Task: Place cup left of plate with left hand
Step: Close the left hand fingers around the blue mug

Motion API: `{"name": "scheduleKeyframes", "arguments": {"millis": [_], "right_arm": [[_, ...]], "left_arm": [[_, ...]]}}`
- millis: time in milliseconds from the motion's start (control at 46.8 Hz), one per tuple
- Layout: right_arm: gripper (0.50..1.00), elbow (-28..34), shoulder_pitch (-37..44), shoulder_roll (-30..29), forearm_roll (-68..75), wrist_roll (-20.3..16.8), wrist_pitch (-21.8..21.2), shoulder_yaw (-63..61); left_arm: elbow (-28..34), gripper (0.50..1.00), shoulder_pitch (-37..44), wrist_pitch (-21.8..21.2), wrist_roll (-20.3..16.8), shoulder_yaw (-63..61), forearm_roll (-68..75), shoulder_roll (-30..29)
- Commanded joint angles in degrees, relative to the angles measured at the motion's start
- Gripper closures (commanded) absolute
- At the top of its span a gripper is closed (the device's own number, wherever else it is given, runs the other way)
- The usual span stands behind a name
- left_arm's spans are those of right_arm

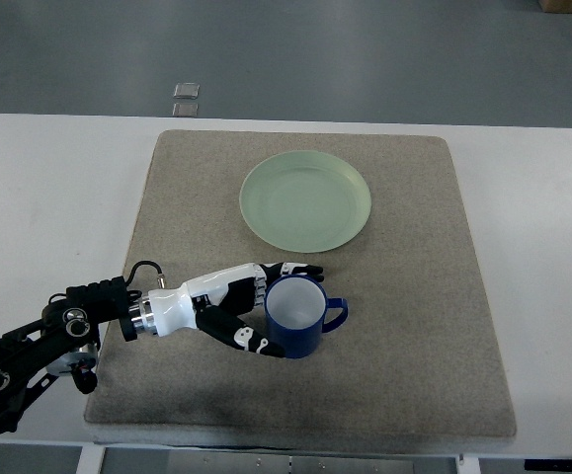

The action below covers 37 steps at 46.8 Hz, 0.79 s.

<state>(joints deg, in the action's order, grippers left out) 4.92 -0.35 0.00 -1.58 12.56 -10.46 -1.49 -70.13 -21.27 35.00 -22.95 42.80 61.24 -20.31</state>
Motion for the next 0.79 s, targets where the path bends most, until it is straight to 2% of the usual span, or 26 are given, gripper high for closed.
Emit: {"name": "scheduleKeyframes", "arguments": {"millis": [0,21,192,235,342,513,577,641,684,770], "right_arm": [[0.568,0.0,0.0,0.0,0.0,0.0,0.0,0.0],[0.568,0.0,0.0,0.0,0.0,-0.1,0.0,0.0],[0.568,0.0,0.0,0.0,0.0,0.0,0.0,0.0],[0.568,0.0,0.0,0.0,0.0,0.0,0.0,0.0],[0.568,0.0,0.0,0.0,0.0,0.0,0.0,0.0],[0.568,0.0,0.0,0.0,0.0,-0.1,0.0,0.0],[0.568,0.0,0.0,0.0,0.0,0.0,0.0,0.0],[0.568,0.0,0.0,0.0,0.0,-0.1,0.0,0.0],[0.568,0.0,0.0,0.0,0.0,0.0,0.0,0.0],[0.568,0.0,0.0,0.0,0.0,0.0,0.0,0.0]], "left_arm": [[0.0,0.623,0.0,0.0,-0.1,0.0,0.6,0.1],[0.0,0.638,0.0,0.0,-0.1,0.0,0.7,0.1],[0.0,0.649,-0.1,0.0,-0.1,0.0,0.8,0.1],[0.0,0.673,-0.1,0.0,-0.1,0.0,0.7,0.1],[0.0,0.690,-0.1,0.0,-0.1,0.0,0.8,0.2],[0.0,0.795,-0.1,0.0,-0.1,0.0,0.8,0.1],[0.0,0.812,-0.1,0.0,-0.2,0.0,0.8,0.1],[0.0,0.870,-0.2,0.0,-0.2,0.1,0.8,0.1],[0.0,0.879,-0.2,0.0,-0.2,0.2,0.7,0.1],[-0.1,0.941,-0.2,0.0,-0.2,0.4,0.6,0.2]]}}
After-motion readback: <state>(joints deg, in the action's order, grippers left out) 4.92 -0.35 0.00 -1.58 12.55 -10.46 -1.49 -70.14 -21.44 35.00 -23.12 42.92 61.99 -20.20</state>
